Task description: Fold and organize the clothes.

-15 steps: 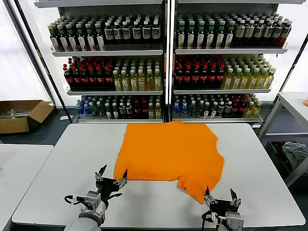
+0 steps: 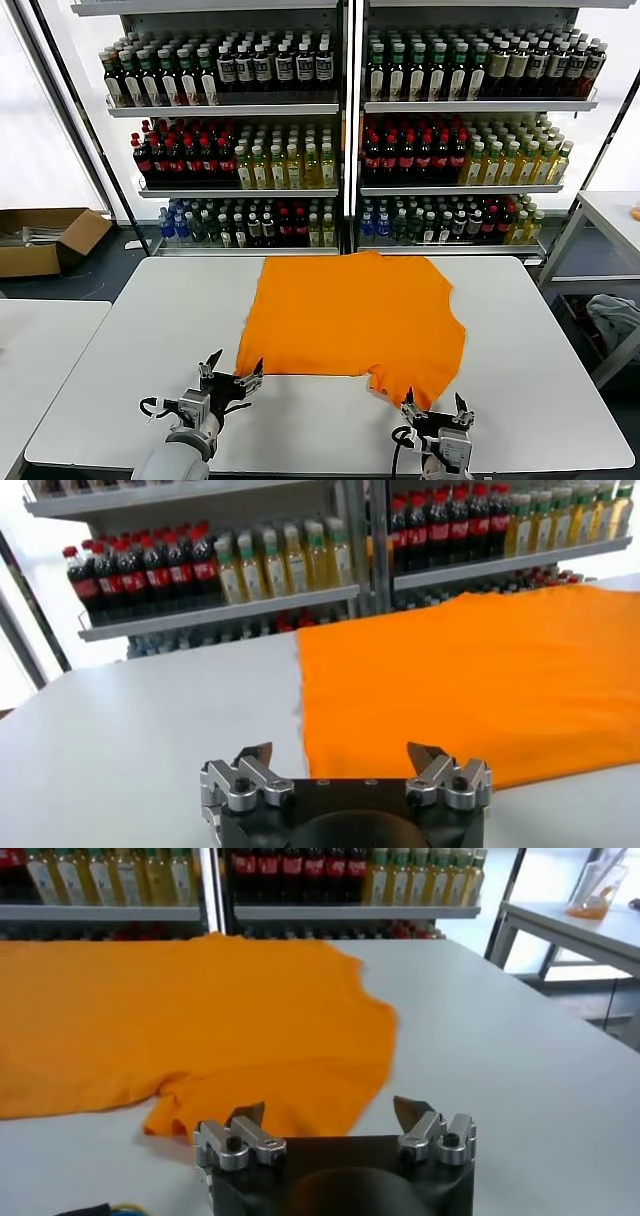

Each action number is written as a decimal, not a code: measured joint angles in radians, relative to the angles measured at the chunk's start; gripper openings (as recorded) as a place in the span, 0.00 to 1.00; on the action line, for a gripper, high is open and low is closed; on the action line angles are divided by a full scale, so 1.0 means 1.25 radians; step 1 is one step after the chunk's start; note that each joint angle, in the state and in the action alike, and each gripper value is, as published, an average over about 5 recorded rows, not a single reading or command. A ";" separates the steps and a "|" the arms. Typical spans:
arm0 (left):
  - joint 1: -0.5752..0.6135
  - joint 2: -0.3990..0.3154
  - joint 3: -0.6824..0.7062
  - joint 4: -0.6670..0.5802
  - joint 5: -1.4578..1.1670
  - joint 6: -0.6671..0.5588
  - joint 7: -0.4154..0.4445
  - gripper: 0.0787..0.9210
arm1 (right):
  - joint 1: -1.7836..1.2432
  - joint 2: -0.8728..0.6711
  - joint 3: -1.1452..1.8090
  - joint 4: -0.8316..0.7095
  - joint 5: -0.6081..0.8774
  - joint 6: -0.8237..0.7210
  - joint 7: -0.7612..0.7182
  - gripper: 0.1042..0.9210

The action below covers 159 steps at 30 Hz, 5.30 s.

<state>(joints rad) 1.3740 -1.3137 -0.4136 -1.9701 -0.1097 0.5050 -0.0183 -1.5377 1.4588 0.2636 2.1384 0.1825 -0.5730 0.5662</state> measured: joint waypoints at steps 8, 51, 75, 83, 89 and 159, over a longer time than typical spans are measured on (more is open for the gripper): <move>-0.001 0.001 0.005 0.012 -0.003 0.007 0.000 0.88 | 0.005 0.007 0.006 -0.025 0.008 0.000 -0.003 0.86; 0.020 -0.039 0.027 -0.016 -0.014 -0.005 -0.016 0.01 | 0.012 -0.014 0.068 0.028 0.034 0.038 -0.068 0.00; -0.147 -0.047 0.044 0.108 -0.088 -0.143 -0.050 0.01 | 0.235 -0.053 0.069 -0.113 0.012 0.106 -0.131 0.00; -0.229 -0.045 0.056 0.203 -0.098 -0.161 -0.056 0.01 | 0.321 -0.050 0.050 -0.206 0.002 0.110 -0.147 0.00; -0.277 -0.043 0.064 0.262 -0.103 -0.158 -0.060 0.01 | 0.378 -0.046 0.041 -0.269 -0.004 0.110 -0.158 0.00; -0.281 -0.016 0.070 0.269 -0.055 -0.046 -0.080 0.88 | 0.366 -0.087 0.116 -0.310 0.096 -0.003 -0.093 0.88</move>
<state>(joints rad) 1.0232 -1.3336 -0.3255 -1.6343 -0.1783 0.4472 -0.1177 -1.0804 1.3498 0.4087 1.7512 0.3024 -0.5763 0.4497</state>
